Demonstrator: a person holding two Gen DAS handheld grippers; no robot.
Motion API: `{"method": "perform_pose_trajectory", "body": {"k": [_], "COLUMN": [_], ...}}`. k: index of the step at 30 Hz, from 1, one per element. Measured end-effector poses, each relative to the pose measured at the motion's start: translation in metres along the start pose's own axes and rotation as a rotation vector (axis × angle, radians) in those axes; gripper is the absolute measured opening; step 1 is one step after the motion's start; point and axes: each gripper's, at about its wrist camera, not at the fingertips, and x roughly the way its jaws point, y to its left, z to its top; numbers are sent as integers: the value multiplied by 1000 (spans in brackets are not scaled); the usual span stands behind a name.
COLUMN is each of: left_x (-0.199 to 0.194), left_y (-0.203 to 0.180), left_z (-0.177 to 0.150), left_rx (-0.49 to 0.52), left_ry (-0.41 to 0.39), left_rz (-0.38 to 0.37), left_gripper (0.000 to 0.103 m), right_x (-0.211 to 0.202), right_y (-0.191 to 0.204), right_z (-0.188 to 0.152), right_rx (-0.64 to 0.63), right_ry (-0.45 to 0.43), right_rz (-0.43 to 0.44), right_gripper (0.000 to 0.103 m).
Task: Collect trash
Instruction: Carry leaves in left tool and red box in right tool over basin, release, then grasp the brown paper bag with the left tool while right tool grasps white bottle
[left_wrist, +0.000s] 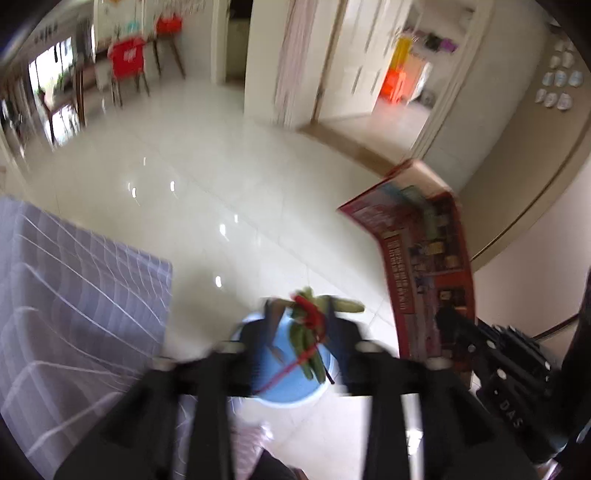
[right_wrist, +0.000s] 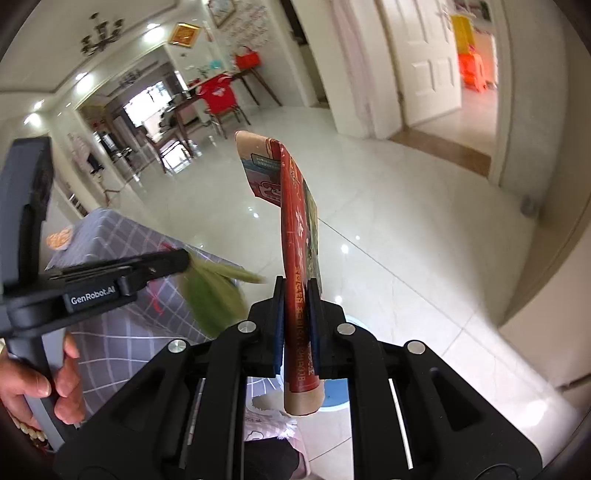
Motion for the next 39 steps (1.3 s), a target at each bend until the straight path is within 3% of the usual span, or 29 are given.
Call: {"method": "perform_pose_trajectory", "body": {"k": [1,2,10,16,19,20,21,22,29,34,39], "left_x": [6,11,25,-9,-26,-30,-35,-39,-72,-112,-163], "left_y": [0,3,14,36,43,45,47,50,62,72,106], "left_z": [1,1,-3,-12,-11,-12,-12,-14,-23,-39,-63], "left_rx": [-10,-17,-10,-65,-84,-89,-96,-105,-131,-135,-172], "left_ry": [3,12,44,5,-25,-32,-40,-41,-82,-137,-201], "left_rz": [18,35,107,148,168,171,166,160,159,171,232], "left_gripper": [64,70,70,70,74,75,76,77,77,77,77], "right_x": [5,11,40,54,59,60,59,58,37,5,-19], "right_y": [-6,-9,-6,4,14,17,21,23,45,73,131], "right_z": [0,-2,-17,-13,-11,-10,-10,-11,-11,-1,1], "right_rx": [6,12,21,10,-10,-25,-31,-39,-70,-88,-164], "right_ry": [7,15,73,79,65,52,44,31,-4,-41,-53], "right_rz": [-3,-3,31,63,64,51,34,12,-3,52,155], "right_gripper": [11,11,11,12,21,42,55,61,61,61,65]}}
